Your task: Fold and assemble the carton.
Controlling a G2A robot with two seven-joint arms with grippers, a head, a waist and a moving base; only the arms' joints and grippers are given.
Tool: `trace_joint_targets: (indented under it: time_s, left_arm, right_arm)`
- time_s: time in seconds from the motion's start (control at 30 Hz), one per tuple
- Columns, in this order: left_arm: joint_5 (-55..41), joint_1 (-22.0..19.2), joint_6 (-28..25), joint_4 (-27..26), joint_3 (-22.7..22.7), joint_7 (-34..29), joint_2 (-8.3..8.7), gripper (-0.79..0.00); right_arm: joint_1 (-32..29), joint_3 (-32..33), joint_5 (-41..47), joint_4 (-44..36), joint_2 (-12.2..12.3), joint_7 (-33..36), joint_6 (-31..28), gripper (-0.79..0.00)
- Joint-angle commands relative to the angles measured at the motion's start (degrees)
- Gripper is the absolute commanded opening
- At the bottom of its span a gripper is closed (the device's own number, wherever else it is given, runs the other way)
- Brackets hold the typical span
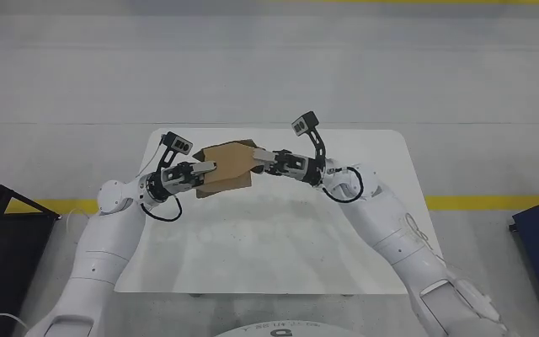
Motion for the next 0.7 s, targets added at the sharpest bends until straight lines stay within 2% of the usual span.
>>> trace_joint_targets:
  time_s: [0.0,0.33,0.67]
  left_arm:
    - [0.02,-0.04,-0.11,0.17,-0.09,0.05,0.02,-0.785]
    - [-0.02,-0.10,-0.11,0.44,-0.32,-0.04,0.08,-0.785]
    - [0.08,-0.13,-0.12,0.34,-0.26,-0.10,0.09,-0.785]
  right_arm:
    - [-0.25,0.72,0.32,-0.45,0.09,0.15,-1.06,-0.459]
    - [-3.61,4.55,-0.62,-5.35,0.84,-0.04,-5.26,-0.397]
    - [-2.53,3.01,-0.91,-5.02,0.39,-0.87,-2.49,-0.372]
